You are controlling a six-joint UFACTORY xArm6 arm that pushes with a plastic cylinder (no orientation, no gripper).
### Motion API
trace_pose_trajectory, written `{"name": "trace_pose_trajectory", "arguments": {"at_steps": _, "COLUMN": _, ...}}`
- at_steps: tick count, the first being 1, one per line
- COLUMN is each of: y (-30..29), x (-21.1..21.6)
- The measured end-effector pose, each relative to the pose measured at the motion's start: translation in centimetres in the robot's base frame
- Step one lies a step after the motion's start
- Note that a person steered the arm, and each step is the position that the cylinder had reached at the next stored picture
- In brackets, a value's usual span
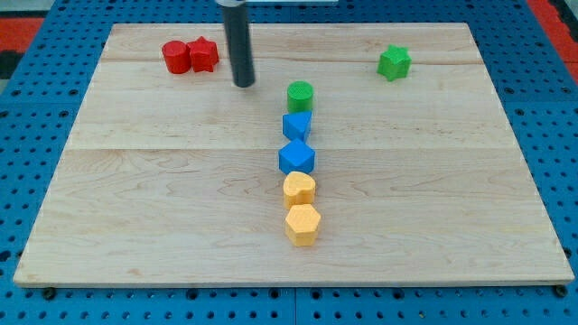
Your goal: Push green circle near to the green star
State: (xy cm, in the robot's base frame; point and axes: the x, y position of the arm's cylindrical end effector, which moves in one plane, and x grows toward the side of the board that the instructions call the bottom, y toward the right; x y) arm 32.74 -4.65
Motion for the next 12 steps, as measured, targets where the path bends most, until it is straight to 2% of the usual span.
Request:
{"name": "trace_pose_trajectory", "arguments": {"at_steps": 1, "y": 2.8, "x": 2.5}}
{"name": "trace_pose_trajectory", "arguments": {"at_steps": 2, "y": 2.5, "x": 6.3}}
{"name": "trace_pose_trajectory", "arguments": {"at_steps": 3, "y": 6.0, "x": 6.5}}
{"name": "trace_pose_trajectory", "arguments": {"at_steps": 4, "y": 8.8, "x": 3.2}}
{"name": "trace_pose_trajectory", "arguments": {"at_steps": 5, "y": 8.7, "x": 1.1}}
{"name": "trace_pose_trajectory", "arguments": {"at_steps": 6, "y": 6.7, "x": 2.6}}
{"name": "trace_pose_trajectory", "arguments": {"at_steps": 7, "y": 4.8, "x": 2.3}}
{"name": "trace_pose_trajectory", "arguments": {"at_steps": 8, "y": 5.4, "x": -1.5}}
{"name": "trace_pose_trajectory", "arguments": {"at_steps": 9, "y": 7.1, "x": -2.1}}
{"name": "trace_pose_trajectory", "arguments": {"at_steps": 10, "y": 2.5, "x": -1.9}}
{"name": "trace_pose_trajectory", "arguments": {"at_steps": 11, "y": 1.4, "x": -4.7}}
{"name": "trace_pose_trajectory", "arguments": {"at_steps": 12, "y": 2.7, "x": -6.0}}
